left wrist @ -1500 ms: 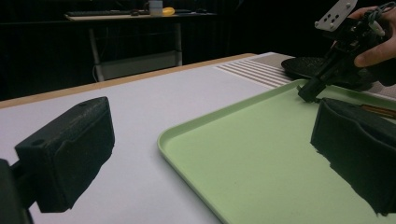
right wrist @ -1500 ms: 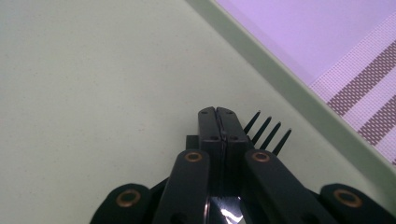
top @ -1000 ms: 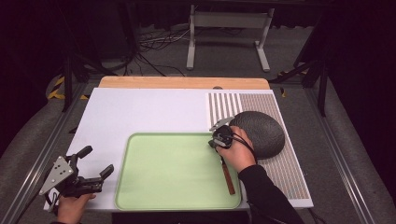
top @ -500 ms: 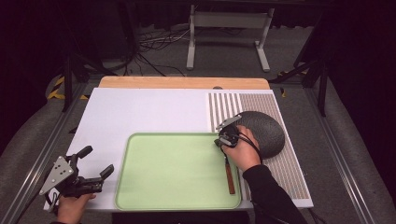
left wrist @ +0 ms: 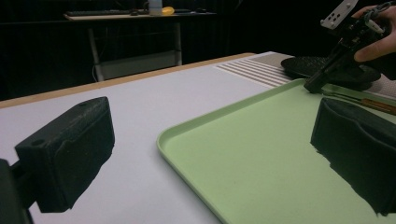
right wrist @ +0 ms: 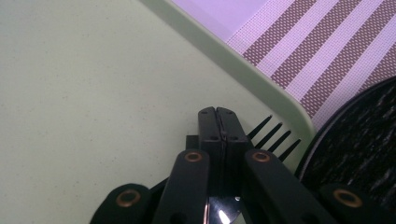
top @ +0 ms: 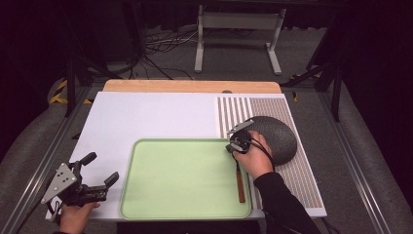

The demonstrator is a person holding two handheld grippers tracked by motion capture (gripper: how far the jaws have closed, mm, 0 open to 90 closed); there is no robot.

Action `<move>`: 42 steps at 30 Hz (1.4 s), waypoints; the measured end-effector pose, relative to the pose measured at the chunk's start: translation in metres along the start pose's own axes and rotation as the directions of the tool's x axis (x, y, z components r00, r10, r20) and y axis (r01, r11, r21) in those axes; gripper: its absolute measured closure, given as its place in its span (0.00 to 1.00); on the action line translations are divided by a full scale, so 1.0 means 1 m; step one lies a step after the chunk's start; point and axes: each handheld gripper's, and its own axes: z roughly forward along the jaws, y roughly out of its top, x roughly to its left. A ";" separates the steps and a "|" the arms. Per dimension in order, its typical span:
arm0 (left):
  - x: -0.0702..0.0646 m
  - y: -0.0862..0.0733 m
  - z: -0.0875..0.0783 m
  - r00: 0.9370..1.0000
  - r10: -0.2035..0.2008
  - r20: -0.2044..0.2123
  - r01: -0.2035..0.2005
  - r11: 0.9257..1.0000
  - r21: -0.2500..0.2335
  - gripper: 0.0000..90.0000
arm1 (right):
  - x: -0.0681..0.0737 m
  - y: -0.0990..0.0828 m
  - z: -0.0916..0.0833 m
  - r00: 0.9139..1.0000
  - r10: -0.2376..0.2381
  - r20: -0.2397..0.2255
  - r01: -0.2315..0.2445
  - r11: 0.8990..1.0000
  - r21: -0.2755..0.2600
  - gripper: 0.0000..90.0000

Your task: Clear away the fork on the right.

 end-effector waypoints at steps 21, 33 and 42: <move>0.000 0.000 0.001 1.000 0.001 0.000 -0.001 1.000 0.000 0.00 | 0.012 0.004 -0.034 0.996 -0.057 -0.072 0.041 0.976 -0.214 0.29; -0.001 0.000 0.001 1.000 0.000 0.001 0.000 1.000 0.003 0.00 | 0.001 -0.017 -0.068 0.995 -0.069 -0.074 0.036 0.925 -0.378 0.18; 0.000 -0.001 0.001 1.000 -0.002 -0.001 0.002 1.000 0.006 0.00 | -0.008 -0.040 -0.090 0.996 -0.057 -0.075 0.014 0.876 -0.482 0.16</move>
